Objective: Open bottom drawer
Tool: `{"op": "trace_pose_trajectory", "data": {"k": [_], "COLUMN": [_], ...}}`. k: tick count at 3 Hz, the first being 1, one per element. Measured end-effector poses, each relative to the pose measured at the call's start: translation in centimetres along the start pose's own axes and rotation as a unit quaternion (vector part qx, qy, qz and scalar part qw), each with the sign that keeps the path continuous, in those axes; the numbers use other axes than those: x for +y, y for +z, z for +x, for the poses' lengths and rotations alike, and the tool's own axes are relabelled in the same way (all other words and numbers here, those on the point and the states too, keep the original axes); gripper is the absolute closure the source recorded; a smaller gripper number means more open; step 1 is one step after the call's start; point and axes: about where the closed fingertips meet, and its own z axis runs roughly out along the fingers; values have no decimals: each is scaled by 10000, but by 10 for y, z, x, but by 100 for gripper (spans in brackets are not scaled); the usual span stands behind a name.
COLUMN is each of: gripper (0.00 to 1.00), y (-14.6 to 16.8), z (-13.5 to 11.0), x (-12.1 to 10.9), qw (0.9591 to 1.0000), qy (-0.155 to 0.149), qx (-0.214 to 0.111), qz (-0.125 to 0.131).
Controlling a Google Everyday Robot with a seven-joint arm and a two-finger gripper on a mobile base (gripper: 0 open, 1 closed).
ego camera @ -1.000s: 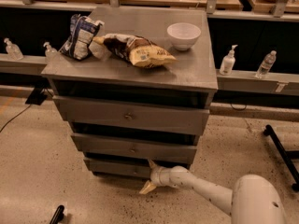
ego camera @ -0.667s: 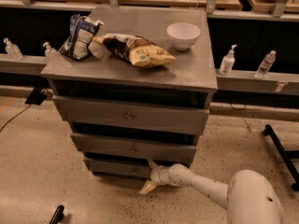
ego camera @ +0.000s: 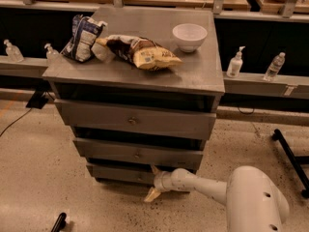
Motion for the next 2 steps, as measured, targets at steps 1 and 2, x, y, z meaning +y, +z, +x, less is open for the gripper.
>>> {"op": "trace_pose_trajectory", "data": {"k": [1,2], "gripper": [6,24], "y": [2,4], "z": [-2,0], "x": [3,6], "qw": [9996,9988], "qy": [-114,-147], "qx": [228,425], "qz": [-104,-201]}}
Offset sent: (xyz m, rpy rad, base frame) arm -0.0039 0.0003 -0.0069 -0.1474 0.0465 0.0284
